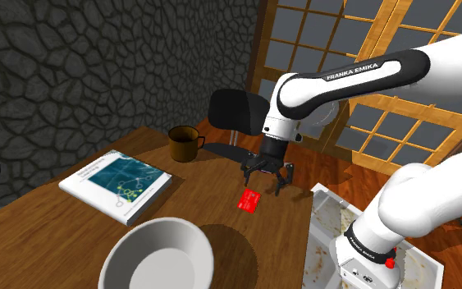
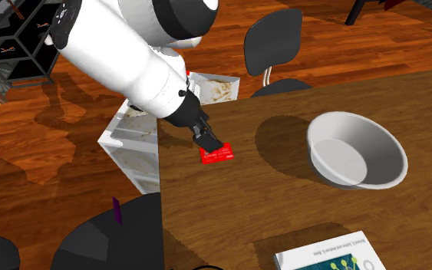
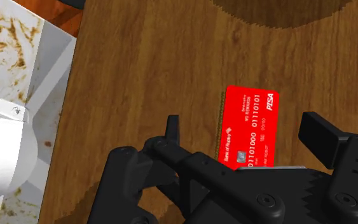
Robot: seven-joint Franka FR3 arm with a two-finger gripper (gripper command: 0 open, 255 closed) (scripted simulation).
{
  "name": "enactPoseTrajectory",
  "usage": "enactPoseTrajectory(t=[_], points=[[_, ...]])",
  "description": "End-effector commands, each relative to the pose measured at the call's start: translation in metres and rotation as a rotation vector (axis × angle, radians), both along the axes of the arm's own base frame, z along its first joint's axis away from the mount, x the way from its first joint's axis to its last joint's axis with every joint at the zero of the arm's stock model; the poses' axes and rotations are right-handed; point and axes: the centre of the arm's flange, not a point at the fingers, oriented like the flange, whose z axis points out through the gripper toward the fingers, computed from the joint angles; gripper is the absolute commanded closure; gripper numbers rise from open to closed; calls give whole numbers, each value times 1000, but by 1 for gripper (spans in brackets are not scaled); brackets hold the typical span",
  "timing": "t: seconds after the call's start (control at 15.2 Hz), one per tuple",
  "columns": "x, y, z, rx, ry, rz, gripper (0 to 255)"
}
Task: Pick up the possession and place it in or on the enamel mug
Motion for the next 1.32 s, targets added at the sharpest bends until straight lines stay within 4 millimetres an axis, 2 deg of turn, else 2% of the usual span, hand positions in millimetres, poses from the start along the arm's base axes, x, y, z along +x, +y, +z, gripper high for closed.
enactPoseTrajectory(t=[0.0,0.59,1.06,1.12,1.25], points=[[7,12,-17,24,28,-106,0],[1,36,-56,33,38,-140,0],[1,36,-56,33,38,-140,0],[1,36,-56,33,38,-140,255],[1,36,-56,33,38,-140,255]])
